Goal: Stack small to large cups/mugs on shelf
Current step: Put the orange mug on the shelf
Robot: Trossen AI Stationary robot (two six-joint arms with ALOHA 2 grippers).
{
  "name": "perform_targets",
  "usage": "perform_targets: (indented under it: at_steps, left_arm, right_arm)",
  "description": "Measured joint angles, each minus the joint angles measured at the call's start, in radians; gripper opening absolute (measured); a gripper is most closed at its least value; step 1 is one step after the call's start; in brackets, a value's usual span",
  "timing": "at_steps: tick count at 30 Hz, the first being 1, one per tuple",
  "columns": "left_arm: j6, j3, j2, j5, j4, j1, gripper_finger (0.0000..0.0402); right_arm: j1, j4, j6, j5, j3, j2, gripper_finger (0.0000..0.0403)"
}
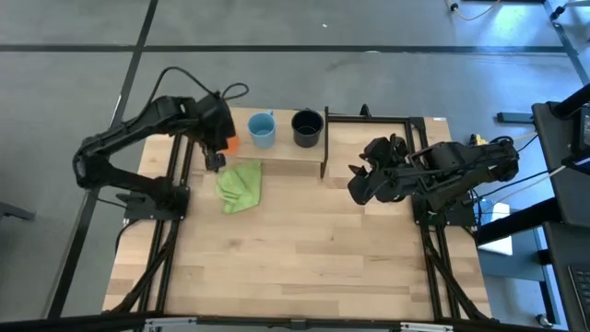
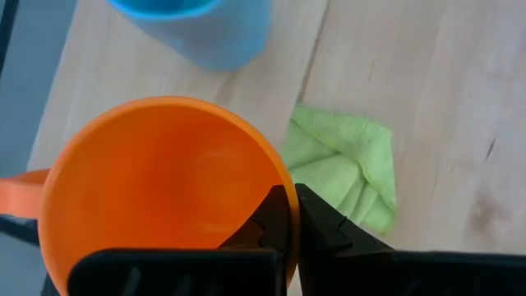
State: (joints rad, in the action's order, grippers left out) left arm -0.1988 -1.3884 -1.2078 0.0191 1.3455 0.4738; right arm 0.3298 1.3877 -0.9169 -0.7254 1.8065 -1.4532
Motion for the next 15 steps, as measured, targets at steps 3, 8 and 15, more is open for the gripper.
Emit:
perform_targets:
  at_steps: [3, 8, 15]
  left_arm:
    - [-0.066, 0.0, -0.019, -0.015, -0.008, 0.065, 0.0001]
    - [-0.147, 0.0, -0.06, -0.064, -0.001, 0.167, 0.0004]
    - [-0.182, 0.0, -0.088, -0.17, -0.027, 0.219, 0.0003]
  right_arm:
    - [0.0, 0.0, -0.021, 0.0, 0.0, -0.001, 0.0202]
    - [0.0, 0.001, -0.033, -0.008, 0.0, -0.008, 0.0202]
    - [0.0, 0.004, -0.047, -0.015, 0.0, -0.018, 0.0202]
